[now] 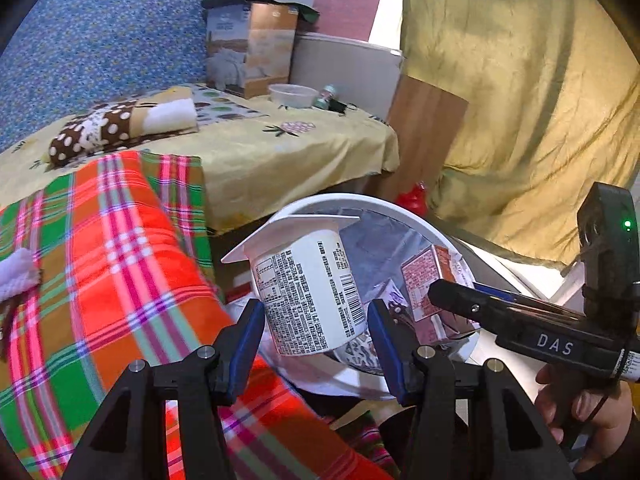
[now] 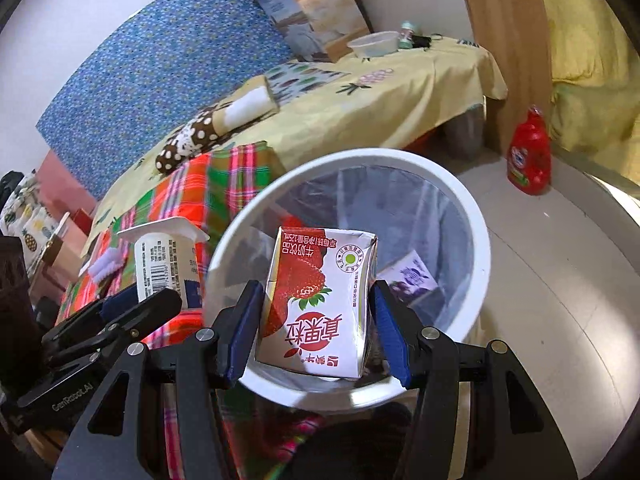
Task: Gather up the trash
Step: 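Open both tools to drop the cup and carton into the bin, then move both tools back over the plaid cloth toward the foam sleeve and wrapper, then grasp the brown coffee stick wrapper with the left tool while the right grasps the white foam mesh sleeve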
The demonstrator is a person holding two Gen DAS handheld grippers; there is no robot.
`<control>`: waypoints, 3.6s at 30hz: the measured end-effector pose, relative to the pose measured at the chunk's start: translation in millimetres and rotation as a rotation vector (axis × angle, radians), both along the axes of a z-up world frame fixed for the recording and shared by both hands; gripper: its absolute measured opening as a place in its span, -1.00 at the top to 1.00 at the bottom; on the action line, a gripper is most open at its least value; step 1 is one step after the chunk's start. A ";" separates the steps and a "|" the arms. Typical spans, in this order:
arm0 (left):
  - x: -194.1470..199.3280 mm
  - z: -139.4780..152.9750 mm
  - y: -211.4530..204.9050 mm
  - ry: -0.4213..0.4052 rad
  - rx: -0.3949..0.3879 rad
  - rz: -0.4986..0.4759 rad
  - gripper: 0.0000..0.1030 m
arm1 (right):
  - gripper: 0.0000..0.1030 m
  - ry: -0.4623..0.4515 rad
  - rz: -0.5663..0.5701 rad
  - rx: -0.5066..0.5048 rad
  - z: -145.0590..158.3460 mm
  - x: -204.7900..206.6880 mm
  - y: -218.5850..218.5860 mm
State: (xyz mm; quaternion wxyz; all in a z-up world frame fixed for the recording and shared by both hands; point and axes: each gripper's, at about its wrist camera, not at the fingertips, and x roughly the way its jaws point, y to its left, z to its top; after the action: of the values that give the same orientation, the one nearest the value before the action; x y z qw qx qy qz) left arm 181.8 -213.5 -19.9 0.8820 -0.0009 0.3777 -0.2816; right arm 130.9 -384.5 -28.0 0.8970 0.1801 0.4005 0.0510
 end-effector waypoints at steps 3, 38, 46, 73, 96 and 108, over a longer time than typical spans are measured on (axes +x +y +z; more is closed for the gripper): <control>2.8 -4.4 -10.4 0.007 0.003 -0.027 -0.05 | -0.11 0.016 -0.009 0.002 -3.7 1.9 -4.8; -24.5 17.7 48.9 0.001 -0.065 0.084 -0.06 | -0.22 -0.043 0.079 -0.018 18.2 -7.9 18.7; -40.1 25.5 82.2 -0.009 -0.085 0.147 -0.06 | -0.21 -0.085 0.158 -0.031 30.1 -16.5 45.2; -78.1 29.5 186.5 -0.048 -0.054 0.396 -0.06 | -0.21 -0.139 0.380 -0.041 44.1 -26.8 130.2; -2.1 11.8 252.6 -0.033 0.038 0.494 -0.06 | -0.21 -0.149 0.498 -0.083 45.2 14.4 181.8; 60.8 -30.5 252.6 0.083 0.138 0.501 0.07 | -0.21 -0.124 0.500 -0.071 37.1 45.4 188.7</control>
State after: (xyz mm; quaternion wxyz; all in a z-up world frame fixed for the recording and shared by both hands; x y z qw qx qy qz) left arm 242.6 39.1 -50.3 0.9060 -0.0460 0.4199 -0.0279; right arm 176.3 -195.8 9.1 0.8850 0.0403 0.3785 0.2679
